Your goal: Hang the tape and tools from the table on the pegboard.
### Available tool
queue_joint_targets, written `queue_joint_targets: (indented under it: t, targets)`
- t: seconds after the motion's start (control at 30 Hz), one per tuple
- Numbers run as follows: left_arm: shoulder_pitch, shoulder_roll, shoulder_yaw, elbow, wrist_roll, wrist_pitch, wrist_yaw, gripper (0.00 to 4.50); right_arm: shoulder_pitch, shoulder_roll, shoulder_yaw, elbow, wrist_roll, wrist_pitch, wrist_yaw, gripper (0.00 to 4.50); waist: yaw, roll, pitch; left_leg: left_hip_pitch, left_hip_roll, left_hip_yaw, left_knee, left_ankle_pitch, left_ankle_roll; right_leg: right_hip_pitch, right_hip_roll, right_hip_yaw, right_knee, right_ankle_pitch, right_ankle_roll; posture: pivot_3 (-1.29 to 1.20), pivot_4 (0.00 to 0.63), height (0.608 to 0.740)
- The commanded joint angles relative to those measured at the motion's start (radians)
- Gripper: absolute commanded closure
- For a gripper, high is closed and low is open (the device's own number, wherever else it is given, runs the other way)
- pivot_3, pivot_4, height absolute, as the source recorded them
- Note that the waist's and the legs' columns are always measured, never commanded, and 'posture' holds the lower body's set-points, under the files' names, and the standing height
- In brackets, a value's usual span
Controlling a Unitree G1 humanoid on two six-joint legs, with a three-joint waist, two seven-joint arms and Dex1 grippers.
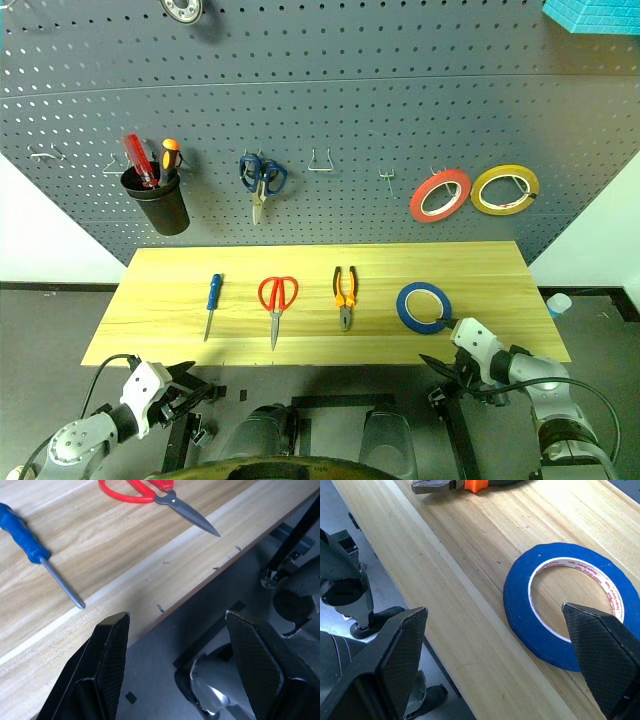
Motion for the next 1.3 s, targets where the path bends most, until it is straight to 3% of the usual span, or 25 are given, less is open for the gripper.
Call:
queue_joint_targets:
  t: [0.03,1.1,1.3]
  targets:
    - [-0.004,0.001,0.008,0.001,0.006,-0.019,0.001,1.31,-0.004,-0.012,-0.011,-0.026,0.014,0.003,-0.001,0.00,0.000,0.000,0.000,0.000,0.000,0.000,0.000,0.000,0.000,0.000,0.000,0.000,0.000,0.000,0.000,-0.04,0.047,0.740]
    - [-0.040,-0.006,0.009,0.120,0.017,-0.096,-0.012,1.31,-0.006,-0.013,-0.013,-0.020,0.019,0.013,0.001,0.00,-0.001,-0.001,-0.001,0.008,0.000,0.001,0.000,0.000,-0.001,0.007,0.000,0.000,0.000,-0.002,-0.003,-0.04,0.045,0.740]
    - [-0.059,-0.004,0.012,0.097,0.005,-0.089,-0.022,1.31,-0.038,0.018,-0.010,-0.048,-0.007,0.074,-0.107,0.00,0.000,-0.001,-0.001,0.008,0.000,0.001,0.000,0.000,-0.001,0.007,0.000,0.000,0.000,-0.002,-0.003,-0.04,0.046,0.740]
